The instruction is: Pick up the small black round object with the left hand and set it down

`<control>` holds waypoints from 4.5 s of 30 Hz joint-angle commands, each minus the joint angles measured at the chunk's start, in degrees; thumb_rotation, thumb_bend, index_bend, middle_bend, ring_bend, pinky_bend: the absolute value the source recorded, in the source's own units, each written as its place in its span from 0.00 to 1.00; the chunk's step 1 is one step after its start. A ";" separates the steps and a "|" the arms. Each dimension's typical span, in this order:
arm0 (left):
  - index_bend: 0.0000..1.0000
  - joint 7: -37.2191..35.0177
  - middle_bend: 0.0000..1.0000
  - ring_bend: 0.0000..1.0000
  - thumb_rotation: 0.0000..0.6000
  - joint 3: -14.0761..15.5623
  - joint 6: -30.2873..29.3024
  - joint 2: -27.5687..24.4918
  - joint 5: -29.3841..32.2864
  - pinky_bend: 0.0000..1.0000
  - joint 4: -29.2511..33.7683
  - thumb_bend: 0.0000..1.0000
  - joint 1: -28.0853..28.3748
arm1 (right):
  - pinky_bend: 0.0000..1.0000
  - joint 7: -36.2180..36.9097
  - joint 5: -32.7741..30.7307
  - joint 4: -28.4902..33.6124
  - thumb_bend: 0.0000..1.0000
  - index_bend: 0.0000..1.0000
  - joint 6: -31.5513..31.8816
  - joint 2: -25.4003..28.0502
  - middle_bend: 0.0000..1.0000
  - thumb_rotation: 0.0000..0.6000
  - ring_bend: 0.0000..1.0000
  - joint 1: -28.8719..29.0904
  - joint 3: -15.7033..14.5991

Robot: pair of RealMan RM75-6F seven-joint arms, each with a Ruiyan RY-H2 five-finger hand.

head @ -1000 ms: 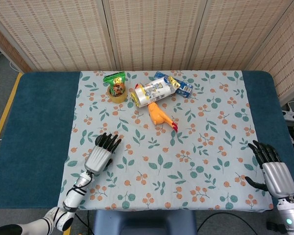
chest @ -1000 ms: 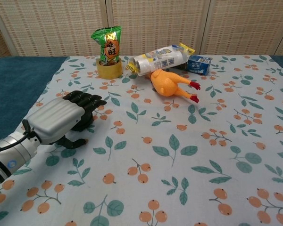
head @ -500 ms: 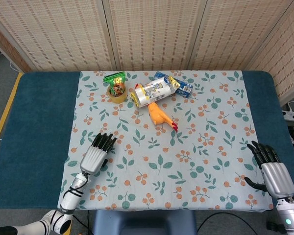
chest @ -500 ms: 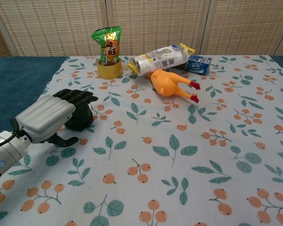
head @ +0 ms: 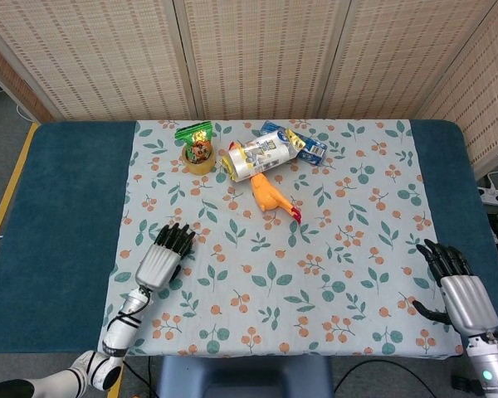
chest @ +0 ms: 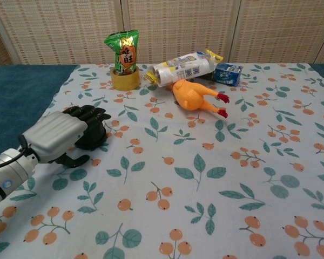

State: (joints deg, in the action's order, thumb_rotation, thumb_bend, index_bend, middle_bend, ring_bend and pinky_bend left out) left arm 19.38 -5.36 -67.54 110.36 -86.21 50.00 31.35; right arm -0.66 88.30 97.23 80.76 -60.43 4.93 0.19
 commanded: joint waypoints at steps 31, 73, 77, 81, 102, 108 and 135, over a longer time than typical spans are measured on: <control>0.12 1.84 0.19 0.16 1.00 -0.51 4.91 0.00 3.24 0.33 -5.18 0.34 3.47 | 0.00 0.33 -0.20 0.58 0.09 0.00 -0.75 0.38 0.00 1.00 0.00 0.24 -0.25; 0.69 -11.01 0.81 0.74 1.00 0.15 -4.30 9.33 0.06 0.90 -25.14 0.75 4.87 | 0.00 -0.03 -0.70 0.93 0.09 0.00 -2.51 0.46 0.00 1.00 0.00 0.96 -0.61; 0.69 -12.60 0.82 0.74 1.00 -0.16 -5.01 9.15 0.34 0.90 -24.54 0.75 4.62 | 0.00 -0.03 -0.66 1.00 0.09 0.00 -2.49 0.52 0.00 1.00 0.00 0.95 -0.65; 0.69 -15.60 0.82 0.74 1.00 -0.01 -6.51 8.07 0.38 0.90 -22.20 0.75 3.34 | 0.00 -0.03 -0.65 0.96 0.09 0.00 -2.68 0.54 0.00 1.00 0.00 1.02 -0.74; 0.69 -61.54 0.82 0.74 1.00 -22.70 16.03 -19.99 31.25 0.90 29.61 0.77 -4.47 | 0.00 -0.41 -0.19 1.04 0.09 0.00 -2.83 0.32 0.00 1.00 0.00 1.08 -1.12; 0.69 -60.44 0.82 0.74 1.00 -21.36 18.18 -21.73 29.85 0.90 30.74 0.76 -4.23 | 0.00 -0.86 -0.29 1.09 0.09 0.00 -3.25 0.04 0.00 1.00 0.00 1.28 -1.17; 0.69 -8.47 0.82 0.74 1.00 1.58 -8.61 -7.62 -10.48 0.89 -11.79 0.75 2.91 | 0.00 -0.73 -0.27 1.02 0.09 0.00 -3.19 0.24 0.00 1.00 0.00 1.11 -1.48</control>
State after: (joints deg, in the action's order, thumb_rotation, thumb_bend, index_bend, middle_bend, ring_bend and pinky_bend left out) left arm 7.27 -6.77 -73.44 100.76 -93.49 40.79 32.99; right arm -1.37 88.06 98.26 77.59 -60.17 6.02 -1.29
